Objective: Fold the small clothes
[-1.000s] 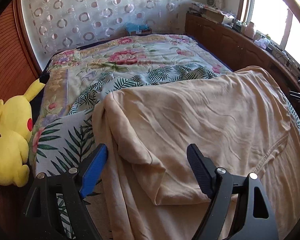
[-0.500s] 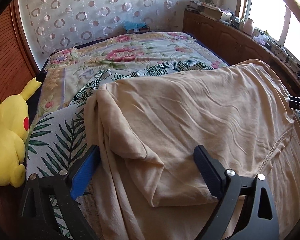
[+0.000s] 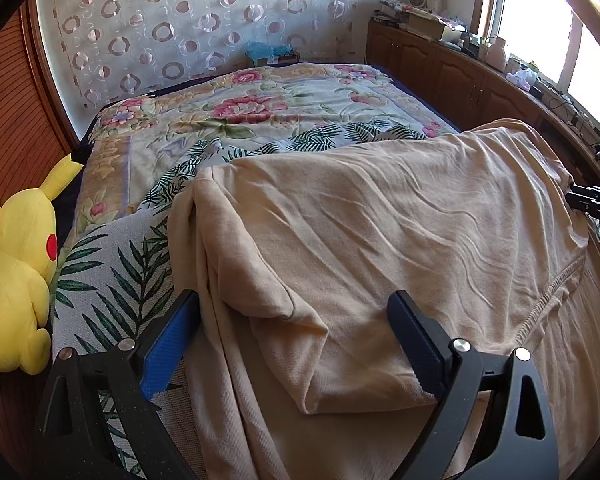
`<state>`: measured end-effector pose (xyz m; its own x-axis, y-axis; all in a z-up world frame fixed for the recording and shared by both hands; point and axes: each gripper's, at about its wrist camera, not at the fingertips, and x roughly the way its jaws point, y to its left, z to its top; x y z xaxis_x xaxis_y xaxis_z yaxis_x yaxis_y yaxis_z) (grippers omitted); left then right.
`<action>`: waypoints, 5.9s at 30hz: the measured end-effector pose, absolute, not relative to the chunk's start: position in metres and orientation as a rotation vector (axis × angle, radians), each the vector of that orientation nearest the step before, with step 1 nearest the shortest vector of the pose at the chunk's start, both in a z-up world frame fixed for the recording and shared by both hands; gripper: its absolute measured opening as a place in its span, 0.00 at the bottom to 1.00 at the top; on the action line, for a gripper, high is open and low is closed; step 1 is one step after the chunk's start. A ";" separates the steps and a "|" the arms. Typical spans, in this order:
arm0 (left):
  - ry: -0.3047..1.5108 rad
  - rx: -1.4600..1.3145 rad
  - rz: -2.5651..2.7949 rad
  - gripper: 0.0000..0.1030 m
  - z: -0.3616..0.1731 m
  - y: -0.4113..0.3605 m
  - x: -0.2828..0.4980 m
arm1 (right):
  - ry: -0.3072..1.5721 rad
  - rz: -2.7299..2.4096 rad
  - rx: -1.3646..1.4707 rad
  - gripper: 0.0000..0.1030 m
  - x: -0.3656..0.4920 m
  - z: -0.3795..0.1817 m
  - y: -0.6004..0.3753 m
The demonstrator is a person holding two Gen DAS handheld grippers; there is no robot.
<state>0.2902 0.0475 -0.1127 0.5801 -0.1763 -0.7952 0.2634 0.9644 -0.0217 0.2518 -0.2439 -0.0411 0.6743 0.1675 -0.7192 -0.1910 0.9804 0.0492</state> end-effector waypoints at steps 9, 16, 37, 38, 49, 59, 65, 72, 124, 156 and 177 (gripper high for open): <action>0.910 0.054 -0.266 0.77 -0.109 0.054 0.293 | 0.806 0.205 -0.032 0.45 0.252 -0.041 -0.247; 0.902 0.013 -0.254 0.30 -0.102 0.065 0.302 | 0.806 0.201 -0.046 0.45 0.252 -0.041 -0.245; 0.904 0.064 -0.252 0.13 -0.105 0.058 0.298 | 0.804 0.203 -0.066 0.45 0.255 -0.042 -0.244; 0.906 0.070 -0.244 0.11 -0.105 0.058 0.297 | 0.805 0.202 -0.060 0.45 0.255 -0.042 -0.243; 0.817 0.048 -0.268 0.07 -0.076 0.058 0.280 | 0.797 0.210 -0.084 0.03 0.266 -0.032 -0.246; 0.735 0.007 -0.275 0.06 -0.047 0.072 0.255 | 0.653 0.257 -0.071 0.03 0.219 -0.009 -0.252; 0.702 -0.008 -0.271 0.06 -0.034 0.079 0.236 | 0.575 0.261 -0.086 0.02 0.183 0.000 -0.258; 0.674 -0.005 -0.259 0.06 -0.024 0.084 0.208 | 0.533 0.265 -0.077 0.02 0.147 -0.001 -0.262; 0.783 -0.127 -0.084 0.44 -0.099 0.151 0.024 | 0.607 0.253 -0.159 0.45 0.030 -0.034 -0.257; 0.789 -0.133 -0.089 0.80 -0.100 0.132 0.052 | 0.772 0.328 -0.215 0.62 0.097 -0.106 -0.226; 0.855 -0.130 -0.075 0.80 -0.124 0.127 0.053 | 0.788 0.348 -0.227 0.72 0.098 -0.107 -0.221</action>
<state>0.0530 0.1271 -0.1236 0.6539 -0.1181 -0.7473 0.0137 0.9894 -0.1444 0.0982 -0.2209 -0.1069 0.6532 0.2200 -0.7245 -0.3872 0.9194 -0.0699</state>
